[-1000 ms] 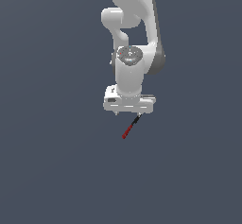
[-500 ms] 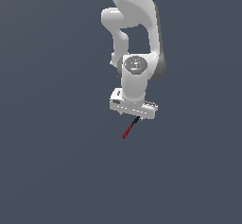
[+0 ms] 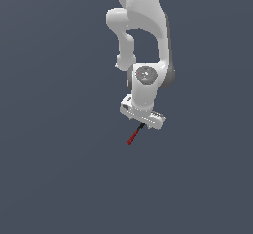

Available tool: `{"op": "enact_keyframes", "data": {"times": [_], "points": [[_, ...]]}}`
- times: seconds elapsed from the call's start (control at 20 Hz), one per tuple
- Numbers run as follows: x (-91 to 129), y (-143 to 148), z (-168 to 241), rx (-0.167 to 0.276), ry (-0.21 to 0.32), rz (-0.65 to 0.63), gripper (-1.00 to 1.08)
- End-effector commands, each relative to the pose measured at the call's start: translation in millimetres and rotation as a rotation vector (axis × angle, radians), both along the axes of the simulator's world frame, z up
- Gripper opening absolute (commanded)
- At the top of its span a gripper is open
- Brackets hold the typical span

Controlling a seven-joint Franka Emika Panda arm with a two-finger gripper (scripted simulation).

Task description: Pick up the object and move it to a goal position.

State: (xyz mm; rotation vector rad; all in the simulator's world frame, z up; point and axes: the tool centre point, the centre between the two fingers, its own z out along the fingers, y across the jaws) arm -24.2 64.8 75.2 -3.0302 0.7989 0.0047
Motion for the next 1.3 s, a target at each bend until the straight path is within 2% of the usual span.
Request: {"op": "enact_keyframes", "data": {"times": [0.0,0.35,0.75,1.25], "points": [[-2.4,2.4,-6.0,-0.003,0.000,-0.040,1.00],[-6.6,6.2,-15.7,-0.008,0.000,-0.103,1.00],[-7.3,6.9,-19.9,-0.008,0.000,-0.108,1.00],[-8.5,6.6,-60.6,-0.008,0.000,-0.112,1.00]]}}
